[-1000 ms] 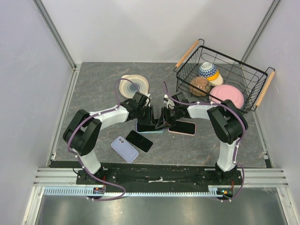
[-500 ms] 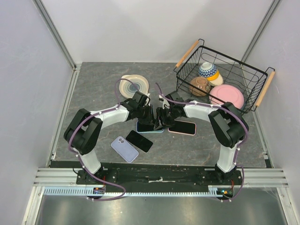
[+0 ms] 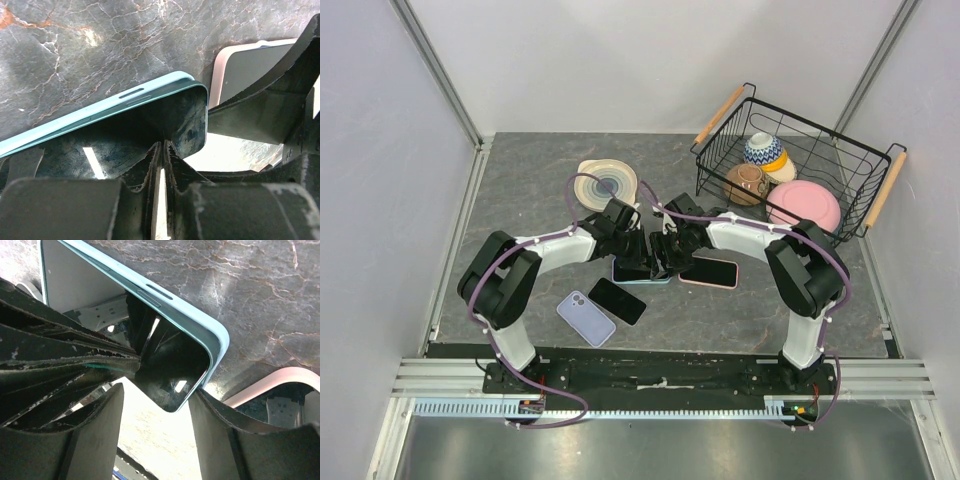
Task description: Put the phone into the phone case
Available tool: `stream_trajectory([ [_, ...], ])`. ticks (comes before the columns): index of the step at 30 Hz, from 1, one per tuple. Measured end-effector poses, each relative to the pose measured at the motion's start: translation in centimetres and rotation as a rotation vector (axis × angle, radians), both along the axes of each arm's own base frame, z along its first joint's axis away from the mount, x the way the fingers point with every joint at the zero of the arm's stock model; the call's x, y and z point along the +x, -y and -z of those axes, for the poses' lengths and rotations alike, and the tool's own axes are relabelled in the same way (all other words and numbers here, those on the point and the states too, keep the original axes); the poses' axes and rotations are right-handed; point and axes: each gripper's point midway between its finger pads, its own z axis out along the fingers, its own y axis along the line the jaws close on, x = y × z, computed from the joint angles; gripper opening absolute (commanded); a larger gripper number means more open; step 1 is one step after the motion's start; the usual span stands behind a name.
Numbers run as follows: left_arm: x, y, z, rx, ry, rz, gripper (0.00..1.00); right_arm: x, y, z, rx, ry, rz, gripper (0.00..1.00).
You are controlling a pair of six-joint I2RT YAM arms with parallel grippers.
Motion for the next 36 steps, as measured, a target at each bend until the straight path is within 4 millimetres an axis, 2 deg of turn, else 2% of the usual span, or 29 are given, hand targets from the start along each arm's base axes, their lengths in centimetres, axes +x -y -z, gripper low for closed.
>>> stream_trajectory([
  [5, -0.4, -0.1, 0.5, 0.009, -0.009, 0.005, 0.11, -0.2, 0.4, -0.8, -0.014, -0.015, -0.011, 0.62],
  [10, -0.9, -0.1, 0.7, 0.005, -0.030, 0.008, 0.11, -1.0, 1.5, -3.8, 0.019, -0.042, 0.002, 0.62],
  [14, -0.9, -0.1, 0.7, 0.005, -0.030, 0.009, 0.10, -0.1, 2.3, -6.0, 0.079, -0.029, 0.032, 0.62],
  [17, -0.9, 0.0, 0.7, 0.005, -0.030, 0.009, 0.10, 0.6, 2.8, -6.5, 0.122, -0.042, 0.056, 0.59],
  [22, -0.9, 0.0, 0.7, 0.005, -0.030, 0.010, 0.09, 0.8, 3.5, -5.2, 0.175, -0.099, 0.085, 0.53],
  [27, -1.0, 0.0, 0.7, 0.005, -0.030, 0.011, 0.09, -0.2, 3.2, -2.8, 0.192, -0.184, 0.084, 0.47],
  [33, -1.0, 0.0, 0.7, 0.005, -0.030, 0.013, 0.09, -0.1, 2.8, -1.1, 0.202, -0.213, 0.086, 0.35],
  [36, -1.0, 0.1, 0.7, 0.006, -0.032, 0.013, 0.08, 0.1, 2.7, 0.0, 0.196, -0.228, 0.093, 0.33],
])
